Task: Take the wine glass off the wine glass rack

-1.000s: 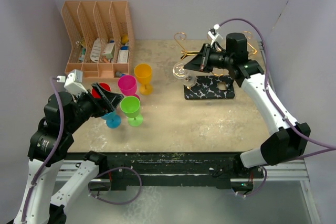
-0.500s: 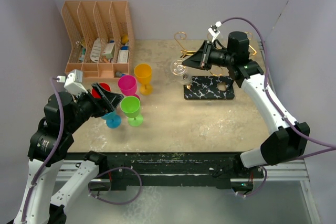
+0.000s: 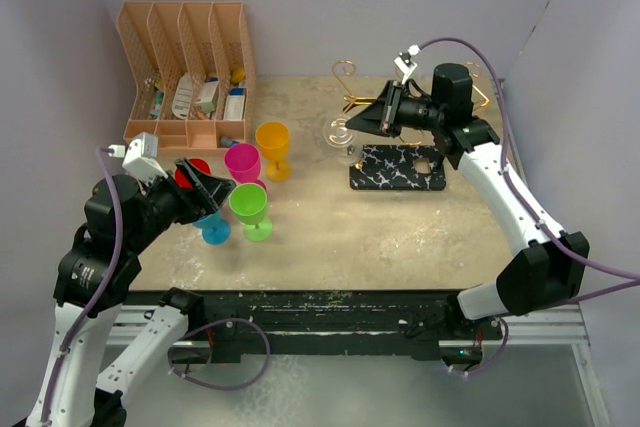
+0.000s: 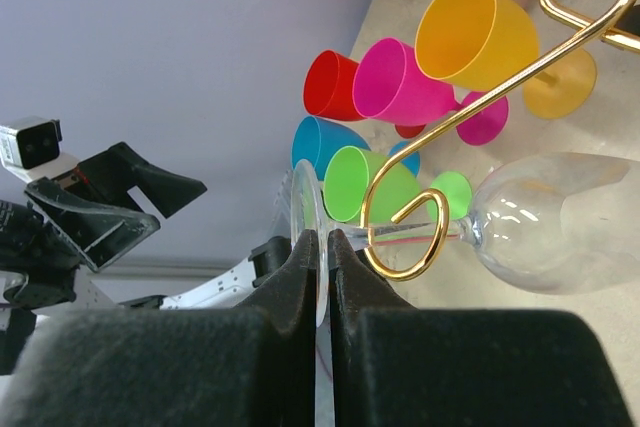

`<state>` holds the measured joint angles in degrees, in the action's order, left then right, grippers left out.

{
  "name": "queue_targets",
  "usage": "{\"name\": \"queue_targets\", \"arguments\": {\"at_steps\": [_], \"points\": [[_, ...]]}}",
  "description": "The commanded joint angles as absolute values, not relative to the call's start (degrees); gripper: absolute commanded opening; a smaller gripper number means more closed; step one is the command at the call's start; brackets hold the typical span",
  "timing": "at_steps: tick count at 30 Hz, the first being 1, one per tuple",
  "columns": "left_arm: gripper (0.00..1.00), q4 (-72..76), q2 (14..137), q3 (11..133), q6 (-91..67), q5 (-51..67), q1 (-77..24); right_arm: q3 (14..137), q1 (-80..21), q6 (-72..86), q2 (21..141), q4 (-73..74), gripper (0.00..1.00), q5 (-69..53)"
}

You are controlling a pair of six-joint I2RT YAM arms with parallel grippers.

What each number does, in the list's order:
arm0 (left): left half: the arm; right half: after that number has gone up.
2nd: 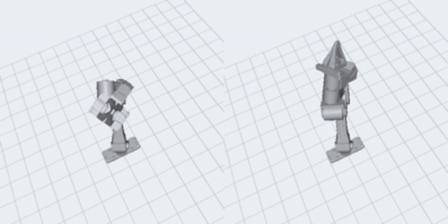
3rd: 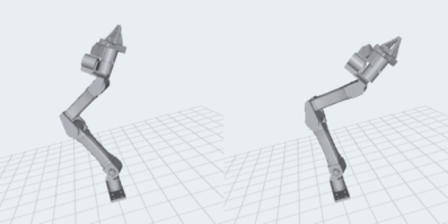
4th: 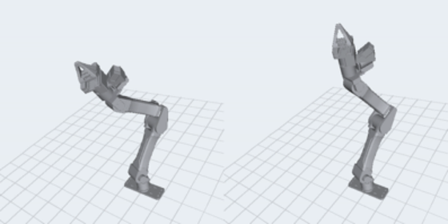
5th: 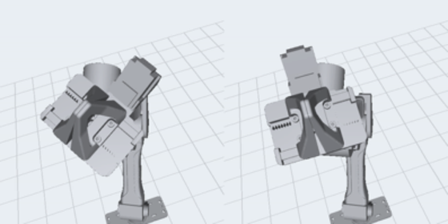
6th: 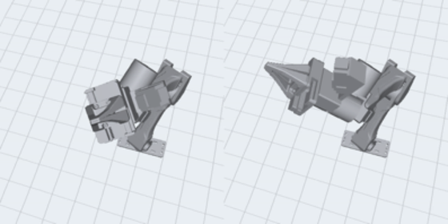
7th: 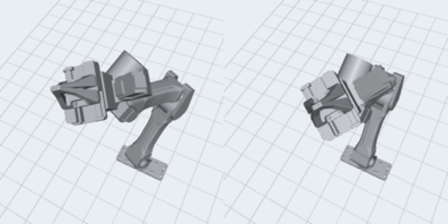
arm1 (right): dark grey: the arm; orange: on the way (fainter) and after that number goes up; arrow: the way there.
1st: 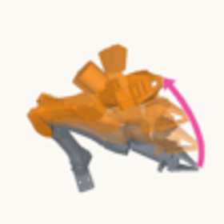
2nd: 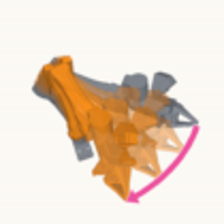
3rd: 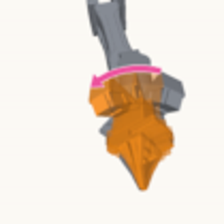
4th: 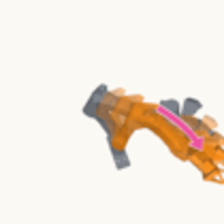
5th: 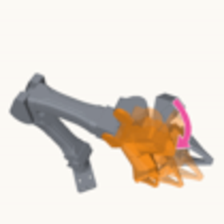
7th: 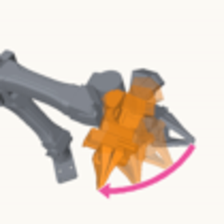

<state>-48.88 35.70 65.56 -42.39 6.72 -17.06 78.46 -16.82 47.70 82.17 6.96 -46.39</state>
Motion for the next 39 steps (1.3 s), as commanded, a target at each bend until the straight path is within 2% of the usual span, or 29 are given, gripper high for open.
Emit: {"name": "queue_targets", "arguments": {"at_steps": [1,11,25,39], "points": [[0.79,-46.71,35.62,65.00,-42.09,6.33,-17.23,78.28,-17.04,47.03,79.61,3.22,0.00,-50.08],[0.79,-46.74,35.48,64.91,-42.36,6.33,-17.16,78.38,-17.31,50.17,80.60,-1.52,0.00,-51.85],[0.79,-46.99,35.78,65.45,-42.20,6.20,-17.23,81.12,-17.31,52.23,85.24,-7.88,0.00,-47.33],[0.79,-46.46,36.52,65.49,-42.17,6.40,-17.25,80.63,-17.31,47.75,77.56,0.31,0.00,-29.76]]}}
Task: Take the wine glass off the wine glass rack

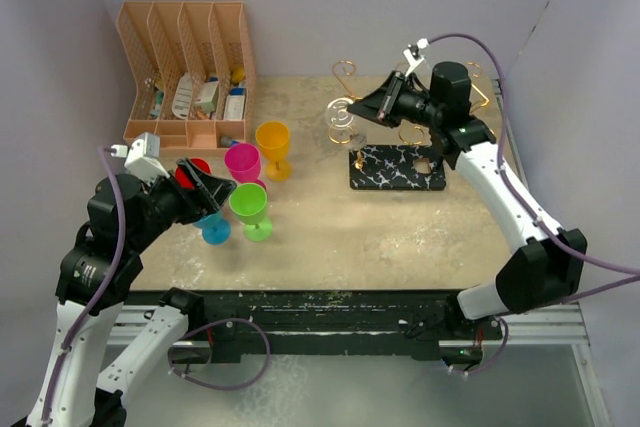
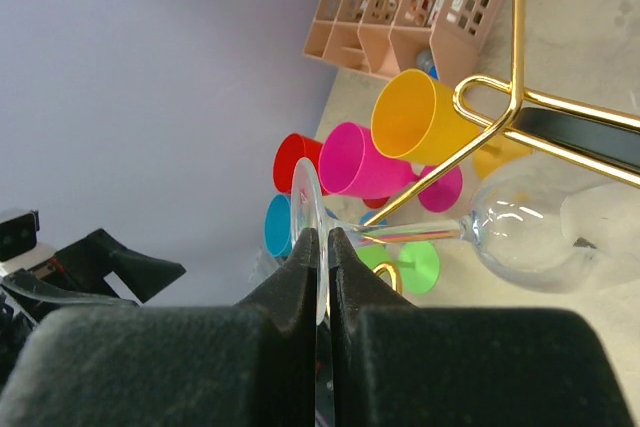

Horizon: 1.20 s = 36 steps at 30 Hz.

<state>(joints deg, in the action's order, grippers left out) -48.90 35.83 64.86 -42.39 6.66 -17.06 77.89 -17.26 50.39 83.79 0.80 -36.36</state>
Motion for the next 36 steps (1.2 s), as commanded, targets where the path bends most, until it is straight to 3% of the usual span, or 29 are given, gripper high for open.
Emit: {"name": "queue_targets", "arguments": {"at_steps": [1,8,28,36], "points": [[0.79,-46.29,36.56,65.46,-42.23,6.56,-17.27,80.60,-17.31,47.28,76.73,1.02,0.00,-28.34],[0.79,-45.33,36.99,65.48,-43.66,7.95,-17.28,82.46,-17.31,41.25,71.37,6.61,0.00,-21.28],[0.80,-44.67,36.41,68.72,-49.94,13.12,-17.22,92.19,-17.78,34.30,64.44,12.95,0.00,-37.25],[0.80,-43.64,35.99,68.55,-52.41,14.41,-17.24,98.42,-23.69,26.58,64.47,16.20,0.00,-35.39]]}}
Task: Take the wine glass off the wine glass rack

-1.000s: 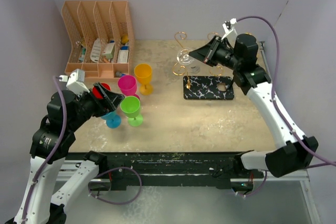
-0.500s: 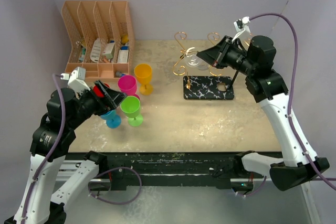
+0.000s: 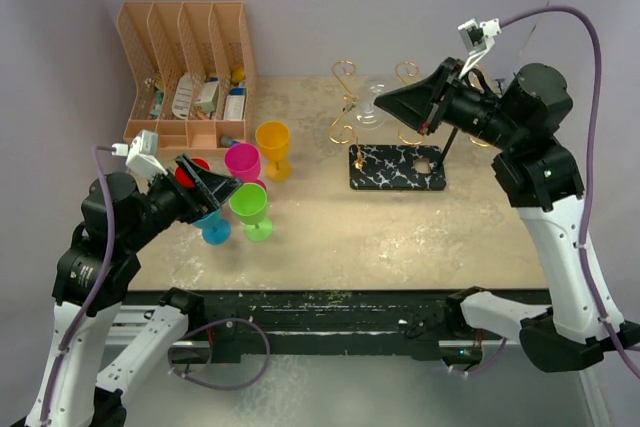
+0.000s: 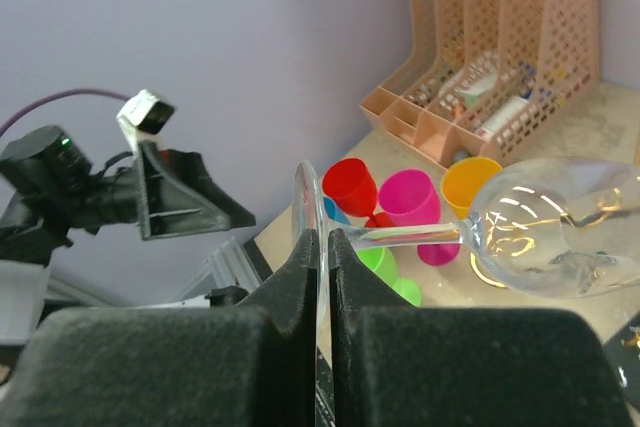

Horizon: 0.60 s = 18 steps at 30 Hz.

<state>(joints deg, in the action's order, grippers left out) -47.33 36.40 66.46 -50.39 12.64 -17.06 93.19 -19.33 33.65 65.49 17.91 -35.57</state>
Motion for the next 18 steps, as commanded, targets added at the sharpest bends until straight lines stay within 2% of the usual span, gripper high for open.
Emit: {"name": "queue_targets", "arguments": {"at_steps": [1,7,18], "points": [[0.80,-43.49,35.88,68.60,-52.80,14.59,-17.25,99.62,-26.43,24.05,64.84,17.24,0.00,-32.77],[0.79,-43.02,35.59,69.36,-58.06,15.44,-17.24,104.04,-43.53,10.80,68.93,21.97,0.00,-15.26],[0.76,-36.18,29.79,63.82,-82.84,16.39,-17.24,87.09,-65.72,-14.17,65.96,6.90,0.00,13.09]]}}
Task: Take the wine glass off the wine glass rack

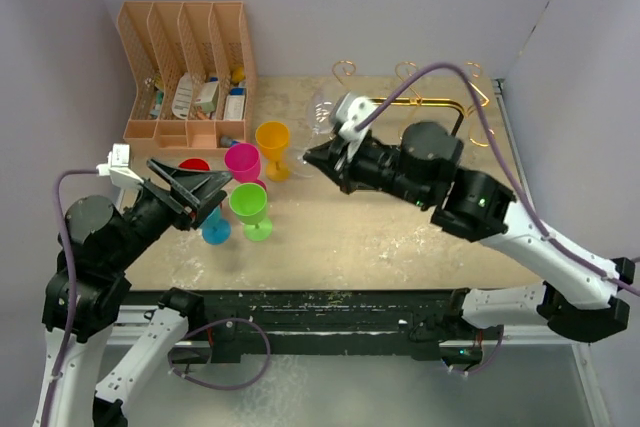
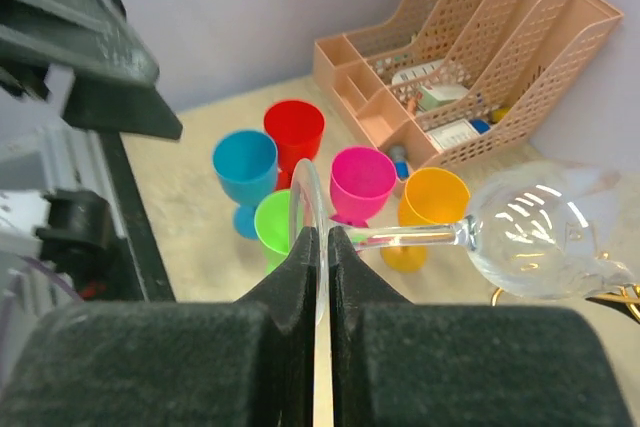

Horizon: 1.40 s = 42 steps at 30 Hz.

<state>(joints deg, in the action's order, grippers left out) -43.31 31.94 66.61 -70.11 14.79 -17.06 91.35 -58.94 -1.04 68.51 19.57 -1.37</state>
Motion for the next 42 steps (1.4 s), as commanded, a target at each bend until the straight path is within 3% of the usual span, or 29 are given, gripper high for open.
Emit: {"name": "queue_targets", "arguments": {"at_steps": [1,13,35,39,42], "points": [[0.75,-34.74,29.20,62.48,-85.39,17.39,-17.26,85.35,-67.44,-16.26,65.58,4.84,0.00,15.25],[0.73,-27.50,33.74,57.48,-95.50,28.69,-17.21,72.09,-81.93,-37.85,66.57,-16.53,0.00,32.57],[0.72,-20.55,33.27,52.47,-100.90,32.43,-17.28,66.25,-87.45,-50.23,71.63,-26.00,0.00,34.74],[0.67,-19.52,33.18,51.49,-101.16,32.35,-17.21,65.18,-88.18,-51.82,71.88,-26.76,0.00,34.01],[0.57,-18.45,33.20,50.89,-101.16,32.43,-17.23,64.38,-88.65,-52.73,72.07,-27.46,0.00,33.43]]}}
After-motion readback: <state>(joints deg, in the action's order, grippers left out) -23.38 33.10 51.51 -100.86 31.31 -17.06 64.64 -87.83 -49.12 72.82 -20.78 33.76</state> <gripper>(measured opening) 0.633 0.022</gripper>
